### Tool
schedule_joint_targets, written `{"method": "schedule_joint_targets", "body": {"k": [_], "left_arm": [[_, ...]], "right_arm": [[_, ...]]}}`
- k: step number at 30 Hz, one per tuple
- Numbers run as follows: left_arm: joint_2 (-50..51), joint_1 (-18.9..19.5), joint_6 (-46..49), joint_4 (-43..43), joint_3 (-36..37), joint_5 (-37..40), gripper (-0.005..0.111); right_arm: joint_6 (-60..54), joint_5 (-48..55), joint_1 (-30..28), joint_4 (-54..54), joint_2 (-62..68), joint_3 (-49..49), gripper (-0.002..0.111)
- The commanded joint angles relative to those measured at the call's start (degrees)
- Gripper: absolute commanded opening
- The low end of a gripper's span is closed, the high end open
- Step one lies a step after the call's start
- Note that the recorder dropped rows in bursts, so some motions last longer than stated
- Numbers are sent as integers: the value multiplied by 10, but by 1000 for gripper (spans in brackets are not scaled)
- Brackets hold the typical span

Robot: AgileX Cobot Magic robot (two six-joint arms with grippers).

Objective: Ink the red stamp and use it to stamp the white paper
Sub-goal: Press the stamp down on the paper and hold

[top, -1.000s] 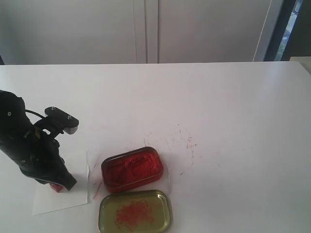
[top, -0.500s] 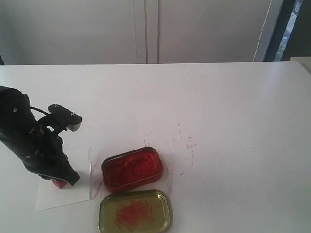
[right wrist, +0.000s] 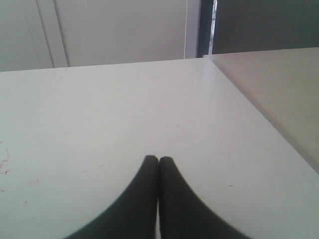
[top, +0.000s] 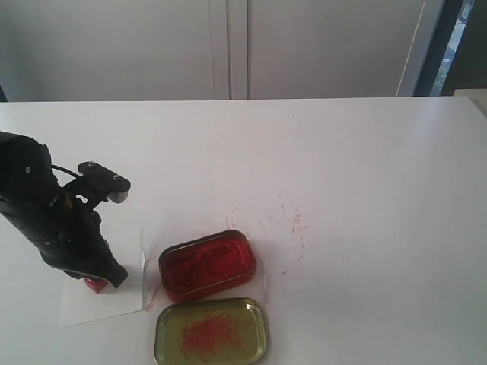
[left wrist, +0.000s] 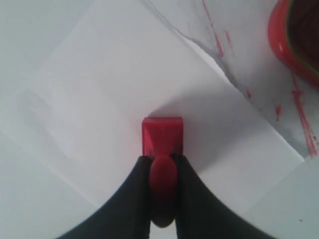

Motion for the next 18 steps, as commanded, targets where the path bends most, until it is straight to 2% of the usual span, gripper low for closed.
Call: {"method": "schedule_joint_targets", "body": {"k": [1,18], "left_arm": [[60,1,-1,0,28,-4,0],[60,1,0,0,28,7,0]], "right_arm": [[2,-7,-1,0,-2,3,0],[2,-9,-1,0,-2,3,0]]}}
